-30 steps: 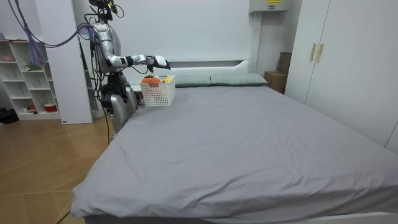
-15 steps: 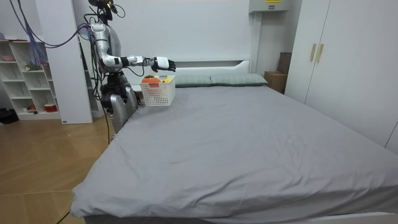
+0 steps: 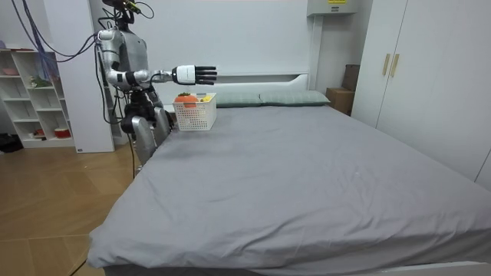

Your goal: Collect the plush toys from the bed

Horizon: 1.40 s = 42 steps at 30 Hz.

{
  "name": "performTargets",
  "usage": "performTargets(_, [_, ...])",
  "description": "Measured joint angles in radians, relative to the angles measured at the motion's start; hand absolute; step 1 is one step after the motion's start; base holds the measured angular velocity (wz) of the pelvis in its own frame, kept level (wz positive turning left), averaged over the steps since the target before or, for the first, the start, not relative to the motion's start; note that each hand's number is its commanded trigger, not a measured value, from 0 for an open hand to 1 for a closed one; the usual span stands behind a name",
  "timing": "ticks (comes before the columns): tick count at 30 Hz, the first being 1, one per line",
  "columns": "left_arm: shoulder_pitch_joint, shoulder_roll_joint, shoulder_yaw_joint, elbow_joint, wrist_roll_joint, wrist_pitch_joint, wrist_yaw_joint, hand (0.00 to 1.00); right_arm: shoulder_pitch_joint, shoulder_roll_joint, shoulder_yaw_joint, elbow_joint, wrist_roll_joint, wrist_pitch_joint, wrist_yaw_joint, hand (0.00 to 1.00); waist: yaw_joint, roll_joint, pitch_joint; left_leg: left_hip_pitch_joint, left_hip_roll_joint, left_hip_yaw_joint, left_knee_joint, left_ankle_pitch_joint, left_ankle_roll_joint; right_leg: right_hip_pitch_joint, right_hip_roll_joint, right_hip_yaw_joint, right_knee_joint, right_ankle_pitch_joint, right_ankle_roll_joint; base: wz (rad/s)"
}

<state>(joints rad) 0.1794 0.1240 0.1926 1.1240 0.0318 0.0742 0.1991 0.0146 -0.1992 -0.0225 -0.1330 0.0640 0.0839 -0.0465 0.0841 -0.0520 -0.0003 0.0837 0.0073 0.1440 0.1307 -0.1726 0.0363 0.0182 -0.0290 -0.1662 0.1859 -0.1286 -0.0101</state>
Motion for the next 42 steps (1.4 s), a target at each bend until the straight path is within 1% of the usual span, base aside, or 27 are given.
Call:
performTargets(1, [0.005, 0.000, 0.000, 0.000, 0.000, 0.000, 0.006, 0.00, 0.008, 0.000, -0.014, 0.000, 0.016, -0.006, -0.024, 0.00, -0.009, -0.001, -0.0001, 0.002, 0.000, 0.005, 0.001, 0.000, 0.000, 0.000, 0.001, 0.001, -0.001, 0.000, 0.000, 0.00])
performTargets(4, [0.014, 0.000, 0.000, 0.000, 0.000, 0.001, 0.009, 0.00, 0.030, 0.001, -0.048, 0.000, 0.048, -0.009, -0.054, 0.00, -0.027, -0.001, 0.0001, 0.002, 0.001, 0.005, 0.001, 0.000, 0.000, 0.000, 0.002, 0.001, -0.002, 0.000, 0.000, 0.00])
performTargets(7, [0.021, 0.000, 0.000, 0.000, -0.001, 0.004, 0.015, 0.00, 0.056, 0.001, -0.089, 0.010, 0.110, -0.010, -0.092, 0.00, -0.046, 0.000, 0.0019, 0.003, 0.001, 0.006, 0.001, -0.001, -0.001, -0.001, 0.002, 0.003, -0.002, 0.000, 0.000, -0.01])
performTargets(8, [0.027, 0.000, 0.000, 0.000, -0.001, 0.004, 0.017, 0.00, 0.060, 0.001, -0.097, 0.018, 0.136, -0.010, -0.107, 0.00, -0.056, 0.001, 0.0041, 0.006, 0.002, 0.009, 0.000, -0.001, -0.002, -0.002, 0.003, 0.006, -0.003, 0.000, 0.000, -0.09])
performTargets(9, [0.029, 0.000, 0.000, 0.000, -0.001, 0.006, 0.018, 0.00, 0.072, 0.001, -0.110, 0.020, 0.152, -0.010, -0.117, 0.00, -0.057, 0.001, 0.0051, 0.008, 0.003, 0.016, -0.001, -0.002, -0.002, -0.005, 0.004, 0.013, -0.004, 0.000, 0.000, -0.14])
performTargets(11, [0.033, 0.000, 0.007, 0.000, -0.001, 0.007, 0.018, 0.00, 0.093, 0.002, -0.130, 0.036, 0.177, -0.022, -0.127, 0.00, -0.061, 0.001, 0.0053, 0.008, 0.004, 0.019, -0.002, -0.003, -0.003, -0.009, 0.007, 0.023, -0.009, 0.000, -0.001, -0.11])
performTargets(13, [0.035, -0.001, 0.021, 0.000, -0.001, 0.008, 0.018, 0.00, 0.128, 0.004, -0.151, 0.044, 0.203, -0.022, -0.154, 0.00, -0.066, 0.001, 0.0051, 0.008, 0.005, 0.022, -0.002, -0.003, -0.004, -0.009, 0.010, 0.029, -0.014, 0.001, -0.001, -0.05])
performTargets(17, [0.052, 0.000, 0.021, -0.001, 0.000, 0.009, 0.018, 0.00, 0.134, 0.004, -0.167, 0.058, 0.225, -0.023, -0.177, 0.00, -0.088, 0.005, 0.0057, 0.007, 0.009, 0.034, -0.002, -0.005, -0.007, -0.013, 0.013, 0.030, -0.014, 0.004, -0.004, -0.06])
performTargets(19, [0.058, 0.002, 0.021, -0.001, -0.001, 0.011, 0.019, 0.00, 0.134, 0.003, -0.169, 0.089, 0.226, -0.035, -0.194, 0.00, -0.099, 0.005, 0.0055, 0.009, 0.012, 0.036, -0.002, -0.006, -0.009, -0.011, 0.015, 0.030, -0.015, 0.004, -0.006, -0.05])
performTargets(20, [0.060, 0.002, 0.019, -0.001, -0.002, 0.014, 0.021, 0.00, 0.135, 0.003, -0.167, 0.115, 0.227, -0.043, -0.206, 0.00, -0.105, 0.007, 0.0066, 0.010, 0.014, 0.041, -0.002, -0.007, -0.010, -0.011, 0.017, 0.032, -0.015, 0.005, -0.007, -0.11])
performTargets(22, [0.060, 0.001, 0.019, -0.001, -0.029, 0.022, 0.028, 0.00, 0.137, 0.003, -0.166, 0.195, 0.226, -0.052, -0.223, 0.00, -0.109, 0.009, 0.0074, 0.013, 0.017, 0.049, -0.002, -0.007, -0.012, -0.012, 0.020, 0.039, -0.015, 0.007, -0.010, -0.12])
performTargets(23, [0.060, 0.001, 0.019, -0.001, -0.031, 0.023, 0.030, 0.00, 0.138, 0.003, -0.166, 0.221, 0.224, -0.053, -0.227, 0.00, -0.109, 0.009, 0.0073, 0.014, 0.017, 0.051, -0.002, -0.007, -0.012, -0.012, 0.021, 0.041, -0.015, 0.007, -0.010, -0.09])
performTargets(25, [0.063, 0.000, 0.020, -0.002, -0.031, 0.023, 0.034, 0.00, 0.142, 0.006, -0.167, 0.351, 0.225, -0.061, -0.235, 0.00, -0.108, 0.009, 0.0069, 0.016, 0.018, 0.056, -0.001, -0.007, -0.012, -0.011, 0.024, 0.053, -0.014, 0.007, -0.011, -0.06])
performTargets(26, [0.065, 0.000, 0.020, -0.004, -0.031, 0.023, 0.034, 0.00, 0.145, 0.009, -0.168, 0.379, 0.236, -0.061, -0.237, 0.00, -0.109, 0.009, 0.0066, 0.016, 0.018, 0.056, -0.001, -0.007, -0.012, -0.010, 0.024, 0.053, -0.014, 0.007, -0.011, 0.00])
performTargets(28, [0.066, 0.000, 0.020, -0.006, -0.058, 0.022, 0.037, 0.00, 0.147, 0.011, -0.169, 0.511, 0.347, -0.066, -0.256, 0.00, -0.112, 0.009, 0.0062, 0.021, 0.018, 0.055, 0.000, -0.007, -0.012, -0.004, 0.024, 0.053, -0.015, 0.007, -0.011, 0.00])
performTargets(29, [0.066, -0.001, 0.020, -0.005, -0.068, 0.022, 0.039, 0.00, 0.148, 0.013, -0.169, 0.545, 0.368, -0.066, -0.263, 0.00, -0.112, 0.009, 0.0062, 0.024, 0.018, 0.055, -0.001, -0.008, -0.013, -0.004, 0.024, 0.053, -0.015, 0.007, -0.011, 0.00])
performTargets(31, [0.069, -0.002, 0.020, -0.004, -0.114, 0.018, 0.057, 0.00, 0.151, 0.025, -0.167, 0.727, 0.406, -0.088, -0.272, 0.00, -0.111, 0.012, 0.0054, 0.032, 0.018, 0.046, -0.002, -0.009, -0.014, 0.005, 0.024, 0.053, -0.014, 0.002, -0.011, 0.04])
performTargets(32, [0.071, -0.003, 0.021, -0.003, -0.120, 0.013, 0.062, 0.00, 0.151, 0.031, -0.167, 0.775, 0.409, -0.090, -0.273, 0.00, -0.111, 0.010, 0.0045, 0.033, 0.018, 0.045, -0.002, -0.009, -0.015, 0.007, 0.025, 0.052, -0.013, 0.001, -0.011, 0.07])
performTargets(33, [0.074, -0.009, 0.022, -0.004, -0.117, 0.007, 0.071, 0.00, 0.155, 0.043, -0.169, 0.866, 0.412, -0.090, -0.275, 0.00, -0.111, 0.009, 0.0026, 0.034, 0.018, 0.043, -0.002, -0.009, -0.015, 0.010, 0.025, 0.050, -0.014, 0.001, -0.012, 0.04])
performTargets(34, [0.074, -0.011, 0.022, -0.004, -0.116, 0.007, 0.074, 0.00, 0.158, 0.047, -0.169, 0.908, 0.412, -0.090, -0.276, 0.00, -0.111, 0.008, 0.0019, 0.036, 0.018, 0.043, -0.001, -0.009, -0.015, 0.012, 0.025, 0.049, -0.015, 0.001, -0.011, 0.04])
performTargets(36, [0.076, -0.020, 0.041, -0.005, -0.116, 0.006, 0.074, 0.00, 0.165, 0.052, -0.169, 1.073, 0.409, -0.091, -0.264, 0.00, -0.110, 0.017, 0.0019, 0.046, 0.017, 0.042, -0.002, -0.009, -0.015, 0.020, 0.024, 0.050, -0.013, -0.001, -0.011, 0.00])
performTargets(37, [0.079, -0.021, 0.042, -0.004, -0.117, 0.006, 0.074, 0.00, 0.167, 0.052, -0.169, 1.141, 0.408, -0.092, -0.261, 0.00, -0.109, 0.019, 0.0005, 0.049, 0.017, 0.043, -0.002, -0.009, -0.015, 0.023, 0.024, 0.050, -0.013, -0.001, -0.011, 0.00])
performTargets(39, [0.080, -0.021, 0.042, 0.000, -0.117, 0.006, 0.074, 0.00, 0.170, 0.054, -0.169, 1.226, 0.402, -0.091, -0.255, 0.00, -0.106, 0.024, 0.0013, 0.053, 0.018, 0.043, -0.002, -0.010, -0.015, 0.029, 0.025, 0.051, -0.013, -0.002, -0.012, 0.00])
performTargets(40, [0.084, -0.021, 0.040, 0.001, -0.117, 0.006, 0.073, 0.00, 0.173, 0.057, -0.168, 1.261, 0.396, -0.091, -0.253, 0.00, -0.106, 0.031, 0.0040, 0.054, 0.018, 0.043, -0.002, -0.012, -0.018, 0.033, 0.025, 0.052, -0.013, -0.003, -0.012, 0.00])
performTargets(42, [0.088, -0.021, 0.040, 0.001, -0.115, 0.006, 0.069, 0.00, 0.182, 0.058, -0.157, 1.278, 0.365, -0.089, -0.235, 0.00, -0.104, 0.028, 0.0056, 0.057, 0.018, 0.043, -0.002, -0.018, -0.022, 0.033, 0.025, 0.051, -0.010, -0.006, -0.010, -0.07])
